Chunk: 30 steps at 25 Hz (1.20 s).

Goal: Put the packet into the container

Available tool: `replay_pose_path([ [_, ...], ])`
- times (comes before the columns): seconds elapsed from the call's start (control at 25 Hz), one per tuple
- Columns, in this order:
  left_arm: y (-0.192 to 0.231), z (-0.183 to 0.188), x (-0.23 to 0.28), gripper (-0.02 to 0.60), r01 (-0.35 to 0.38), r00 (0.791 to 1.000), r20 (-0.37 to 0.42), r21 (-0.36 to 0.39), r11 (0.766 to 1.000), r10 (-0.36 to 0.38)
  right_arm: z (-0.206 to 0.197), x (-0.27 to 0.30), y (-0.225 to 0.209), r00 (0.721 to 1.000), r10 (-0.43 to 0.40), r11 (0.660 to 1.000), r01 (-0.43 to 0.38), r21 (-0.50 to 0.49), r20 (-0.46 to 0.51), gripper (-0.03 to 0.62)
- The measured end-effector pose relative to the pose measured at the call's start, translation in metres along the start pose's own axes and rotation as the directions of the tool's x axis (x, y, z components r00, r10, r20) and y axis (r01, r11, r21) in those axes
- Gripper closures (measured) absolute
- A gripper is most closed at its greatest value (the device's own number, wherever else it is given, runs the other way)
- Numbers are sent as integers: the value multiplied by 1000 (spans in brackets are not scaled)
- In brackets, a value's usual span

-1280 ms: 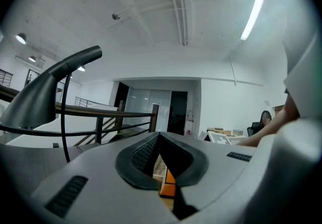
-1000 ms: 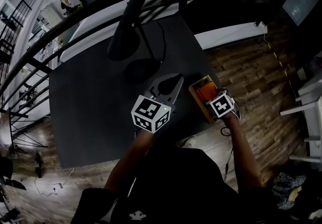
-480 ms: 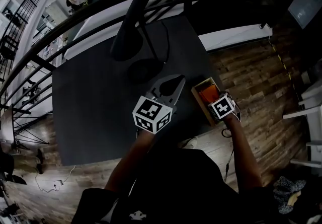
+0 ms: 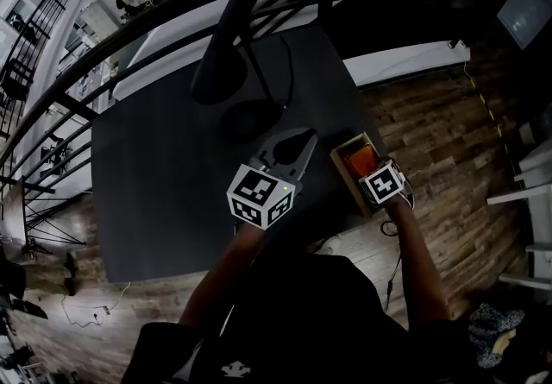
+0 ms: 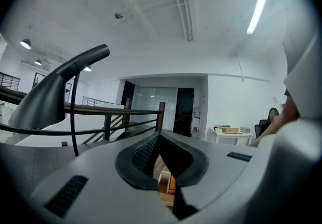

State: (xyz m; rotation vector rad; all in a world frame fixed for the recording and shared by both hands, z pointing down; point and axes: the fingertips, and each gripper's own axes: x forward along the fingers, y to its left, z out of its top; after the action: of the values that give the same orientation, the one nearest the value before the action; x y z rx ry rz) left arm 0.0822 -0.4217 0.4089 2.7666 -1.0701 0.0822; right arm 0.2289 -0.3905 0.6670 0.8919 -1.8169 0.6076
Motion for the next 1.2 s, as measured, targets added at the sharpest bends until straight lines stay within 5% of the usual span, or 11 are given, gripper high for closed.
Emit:
replay_pose_path([
  [1.2,-3,0,0,575,10,1000,11,-15,1000,-10,10,-12,-2,997,17,1000,-18,9,80,233],
])
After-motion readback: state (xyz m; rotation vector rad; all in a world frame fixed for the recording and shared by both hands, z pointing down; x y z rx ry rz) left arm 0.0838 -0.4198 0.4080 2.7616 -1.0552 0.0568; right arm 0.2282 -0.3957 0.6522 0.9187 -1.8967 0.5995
